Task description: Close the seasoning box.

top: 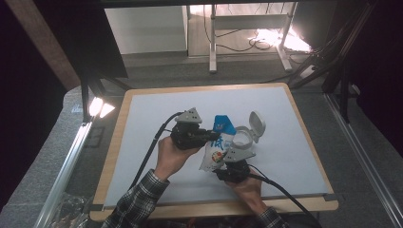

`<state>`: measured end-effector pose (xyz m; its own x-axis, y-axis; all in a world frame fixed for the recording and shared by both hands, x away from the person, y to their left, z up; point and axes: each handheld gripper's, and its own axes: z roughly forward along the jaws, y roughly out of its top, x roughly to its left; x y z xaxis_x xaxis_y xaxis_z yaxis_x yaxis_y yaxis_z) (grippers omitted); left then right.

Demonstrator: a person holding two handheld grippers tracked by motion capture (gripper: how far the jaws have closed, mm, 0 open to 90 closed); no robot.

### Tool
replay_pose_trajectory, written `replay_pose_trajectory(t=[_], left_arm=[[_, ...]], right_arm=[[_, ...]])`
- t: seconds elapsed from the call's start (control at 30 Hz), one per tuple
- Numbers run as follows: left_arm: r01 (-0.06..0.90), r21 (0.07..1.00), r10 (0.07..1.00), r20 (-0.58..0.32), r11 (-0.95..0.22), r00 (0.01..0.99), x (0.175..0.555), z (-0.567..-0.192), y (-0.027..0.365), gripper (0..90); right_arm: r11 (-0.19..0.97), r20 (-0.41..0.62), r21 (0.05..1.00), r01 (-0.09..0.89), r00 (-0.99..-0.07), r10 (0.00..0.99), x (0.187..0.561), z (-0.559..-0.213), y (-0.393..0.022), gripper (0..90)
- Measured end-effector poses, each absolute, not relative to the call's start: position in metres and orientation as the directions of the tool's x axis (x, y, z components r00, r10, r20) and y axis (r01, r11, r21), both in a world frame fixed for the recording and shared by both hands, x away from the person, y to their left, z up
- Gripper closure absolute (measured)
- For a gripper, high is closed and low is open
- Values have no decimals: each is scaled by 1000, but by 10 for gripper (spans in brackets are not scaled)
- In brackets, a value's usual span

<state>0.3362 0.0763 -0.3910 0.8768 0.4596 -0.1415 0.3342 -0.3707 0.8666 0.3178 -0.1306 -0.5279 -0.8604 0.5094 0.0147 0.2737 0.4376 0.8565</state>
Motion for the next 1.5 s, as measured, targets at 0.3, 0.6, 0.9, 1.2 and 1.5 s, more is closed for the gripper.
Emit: replay_pose_trajectory(t=[0.3,0.6,0.9,1.2,1.5], left_arm=[[332,868,468,-134,-370,873,337,-394,78,856],[325,874,471,-130,-361,873,335,-394,75,900],[335,869,489,-128,-364,863,342,-392,69,900],[344,866,492,-136,-363,860,351,-392,62,900],[336,861,492,-118,-382,863,354,-390,50,900]], right_arm=[[417,21,868,269,-859,511,317,-527,-134,615],[432,-7,867,249,-860,510,318,-528,-133,615],[408,58,867,288,-870,490,320,-528,-134,611],[391,83,873,293,-878,472,318,-525,-135,598],[388,87,876,287,-885,458,318,-524,-137,594]])
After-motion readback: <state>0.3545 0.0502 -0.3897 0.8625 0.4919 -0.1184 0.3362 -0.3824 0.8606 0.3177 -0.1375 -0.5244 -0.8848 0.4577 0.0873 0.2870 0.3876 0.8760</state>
